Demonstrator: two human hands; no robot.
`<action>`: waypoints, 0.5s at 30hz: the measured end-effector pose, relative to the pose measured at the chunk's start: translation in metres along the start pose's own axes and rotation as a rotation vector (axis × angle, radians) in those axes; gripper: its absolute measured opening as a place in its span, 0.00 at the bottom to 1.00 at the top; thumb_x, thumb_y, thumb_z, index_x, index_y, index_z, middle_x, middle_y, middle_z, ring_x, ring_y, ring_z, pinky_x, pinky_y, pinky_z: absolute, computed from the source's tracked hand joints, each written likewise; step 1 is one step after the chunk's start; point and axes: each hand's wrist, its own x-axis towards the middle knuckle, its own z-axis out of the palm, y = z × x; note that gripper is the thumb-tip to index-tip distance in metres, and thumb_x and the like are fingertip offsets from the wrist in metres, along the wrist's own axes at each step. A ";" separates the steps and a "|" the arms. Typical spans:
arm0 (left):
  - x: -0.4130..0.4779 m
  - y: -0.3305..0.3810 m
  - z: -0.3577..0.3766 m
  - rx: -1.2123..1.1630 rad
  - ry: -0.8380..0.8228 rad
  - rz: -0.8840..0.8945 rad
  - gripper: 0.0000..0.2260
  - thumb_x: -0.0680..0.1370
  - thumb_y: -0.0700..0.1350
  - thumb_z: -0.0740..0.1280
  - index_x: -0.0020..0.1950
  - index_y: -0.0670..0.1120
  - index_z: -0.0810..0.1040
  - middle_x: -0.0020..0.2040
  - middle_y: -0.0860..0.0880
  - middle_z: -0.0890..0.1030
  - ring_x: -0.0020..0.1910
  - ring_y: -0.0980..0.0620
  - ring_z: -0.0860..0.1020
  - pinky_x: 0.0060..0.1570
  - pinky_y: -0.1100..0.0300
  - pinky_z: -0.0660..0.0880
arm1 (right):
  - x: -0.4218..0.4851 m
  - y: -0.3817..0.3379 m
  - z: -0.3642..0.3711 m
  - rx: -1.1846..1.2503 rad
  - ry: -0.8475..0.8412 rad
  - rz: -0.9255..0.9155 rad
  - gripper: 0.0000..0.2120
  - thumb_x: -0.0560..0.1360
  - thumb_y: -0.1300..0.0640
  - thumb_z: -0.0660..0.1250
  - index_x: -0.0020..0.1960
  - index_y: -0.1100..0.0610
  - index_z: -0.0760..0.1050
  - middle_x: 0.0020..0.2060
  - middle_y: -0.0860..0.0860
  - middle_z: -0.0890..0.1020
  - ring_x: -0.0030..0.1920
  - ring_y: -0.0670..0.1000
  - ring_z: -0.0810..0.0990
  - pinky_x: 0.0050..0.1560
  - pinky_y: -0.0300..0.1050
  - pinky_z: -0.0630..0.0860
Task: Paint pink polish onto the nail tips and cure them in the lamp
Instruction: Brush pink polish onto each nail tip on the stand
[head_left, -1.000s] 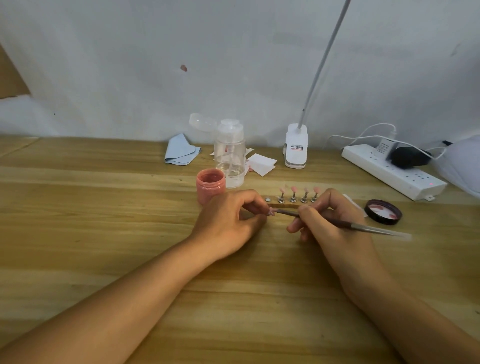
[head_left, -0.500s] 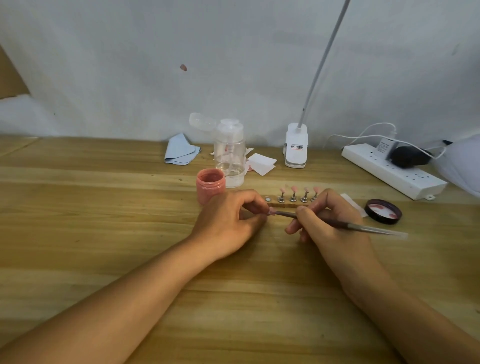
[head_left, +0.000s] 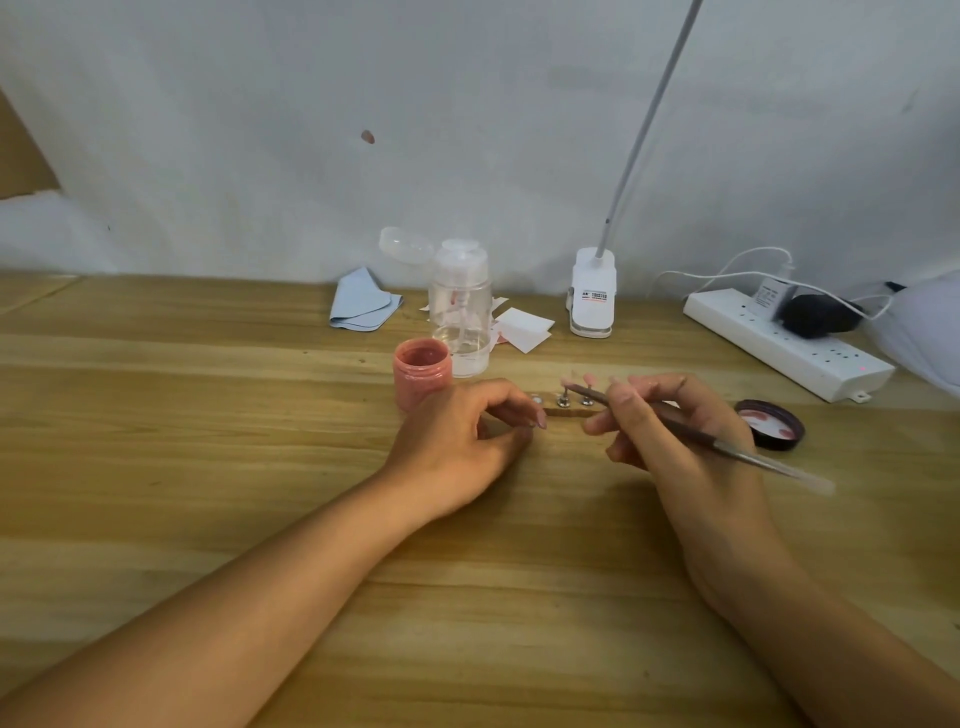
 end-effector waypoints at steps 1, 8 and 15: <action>0.000 0.000 0.000 0.006 0.001 -0.002 0.07 0.76 0.38 0.71 0.46 0.50 0.84 0.43 0.58 0.83 0.29 0.71 0.72 0.32 0.76 0.63 | 0.000 0.000 0.000 0.002 -0.005 0.006 0.06 0.75 0.59 0.68 0.46 0.63 0.74 0.35 0.55 0.85 0.33 0.43 0.80 0.36 0.36 0.77; -0.001 0.001 0.000 -0.012 0.005 0.007 0.06 0.74 0.37 0.73 0.44 0.49 0.84 0.42 0.57 0.83 0.28 0.74 0.71 0.30 0.79 0.62 | 0.001 0.003 -0.003 -0.079 -0.060 0.079 0.06 0.74 0.71 0.64 0.42 0.72 0.67 0.30 0.58 0.83 0.30 0.50 0.78 0.33 0.38 0.76; -0.001 0.002 0.000 -0.010 0.016 0.003 0.05 0.73 0.37 0.74 0.44 0.48 0.85 0.43 0.55 0.85 0.28 0.74 0.72 0.32 0.78 0.63 | 0.001 0.004 -0.002 -0.116 -0.070 0.044 0.07 0.76 0.68 0.65 0.44 0.71 0.69 0.32 0.56 0.84 0.29 0.46 0.78 0.33 0.35 0.76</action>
